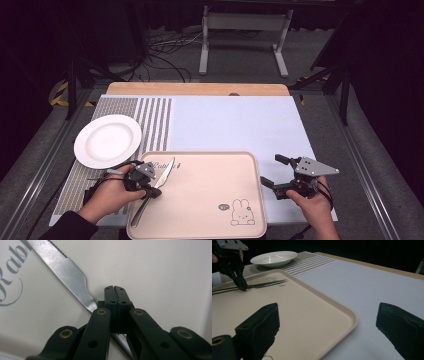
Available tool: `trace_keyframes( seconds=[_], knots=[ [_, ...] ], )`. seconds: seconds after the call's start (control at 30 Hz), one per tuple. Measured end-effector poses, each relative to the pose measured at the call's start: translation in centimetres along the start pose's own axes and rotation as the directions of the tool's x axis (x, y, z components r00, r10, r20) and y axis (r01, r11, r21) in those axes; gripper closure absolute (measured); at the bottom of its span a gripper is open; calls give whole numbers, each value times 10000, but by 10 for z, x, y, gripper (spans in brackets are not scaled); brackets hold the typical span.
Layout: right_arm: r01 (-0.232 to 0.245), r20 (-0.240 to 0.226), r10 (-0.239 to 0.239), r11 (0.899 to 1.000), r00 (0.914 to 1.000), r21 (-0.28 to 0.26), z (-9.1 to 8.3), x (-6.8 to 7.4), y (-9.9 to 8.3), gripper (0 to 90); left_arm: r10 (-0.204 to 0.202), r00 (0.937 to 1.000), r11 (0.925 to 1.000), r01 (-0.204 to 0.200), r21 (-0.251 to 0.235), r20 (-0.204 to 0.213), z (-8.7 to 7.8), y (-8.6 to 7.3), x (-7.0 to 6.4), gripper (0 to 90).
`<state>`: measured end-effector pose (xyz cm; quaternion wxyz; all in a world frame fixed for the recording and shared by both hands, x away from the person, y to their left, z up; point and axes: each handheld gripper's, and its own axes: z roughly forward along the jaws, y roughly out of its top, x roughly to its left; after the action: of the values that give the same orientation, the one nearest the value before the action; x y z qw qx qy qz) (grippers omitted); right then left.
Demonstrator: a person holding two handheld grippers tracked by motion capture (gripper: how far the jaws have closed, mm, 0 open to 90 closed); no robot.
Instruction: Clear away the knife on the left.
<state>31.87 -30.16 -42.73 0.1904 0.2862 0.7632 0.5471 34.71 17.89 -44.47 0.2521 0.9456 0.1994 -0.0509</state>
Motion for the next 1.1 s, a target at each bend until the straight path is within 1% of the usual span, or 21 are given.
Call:
trace_keyframes(
  seconds=[0.2, 0.37, 0.53, 0.6, 0.73, 0.8, 0.87, 1.1],
  knots=[
    [18, 4, -19, 10000, 10000, 57, 1, 0, 0, 58, -143, 9999, 9999, 143, -73, -36, -3, -5, 1, 900],
    [26, 6, -26, 10000, 10000, 82, 1, 0, -1, 58, -389, 9992, 9992, 389, -121, -14, -6, -11, 3, 900],
    [46, -19, -46, 9999, 10000, 106, 2, 0, -1, 59, -524, 9986, 9984, 523, -196, -60, -8, -16, 4, 900],
    [73, -20, -73, 9999, 10000, 134, 2, 1, -1, 58, -520, 9986, 9985, 518, -199, -65, -8, -17, 4, 900],
    [88, -14, -87, 9999, 10000, 147, 3, 1, -1, 59, -705, 9975, 9972, 704, -261, -29, -10, -21, 4, 900],
    [88, -13, -88, 9998, 10000, 151, 3, 1, -1, 59, -668, 9978, 9974, 667, -264, -41, -10, -22, 4, 900],
    [88, -18, -88, 9998, 10000, 163, 3, 1, -1, 59, -793, 9969, 9964, 792, -291, -16, -11, -24, 4, 900],
    [102, -6, -102, 9998, 9999, 171, 2, 1, -1, 59, -939, 9956, 9952, 938, -279, -33, -13, -28, 3, 900]
  ],
)
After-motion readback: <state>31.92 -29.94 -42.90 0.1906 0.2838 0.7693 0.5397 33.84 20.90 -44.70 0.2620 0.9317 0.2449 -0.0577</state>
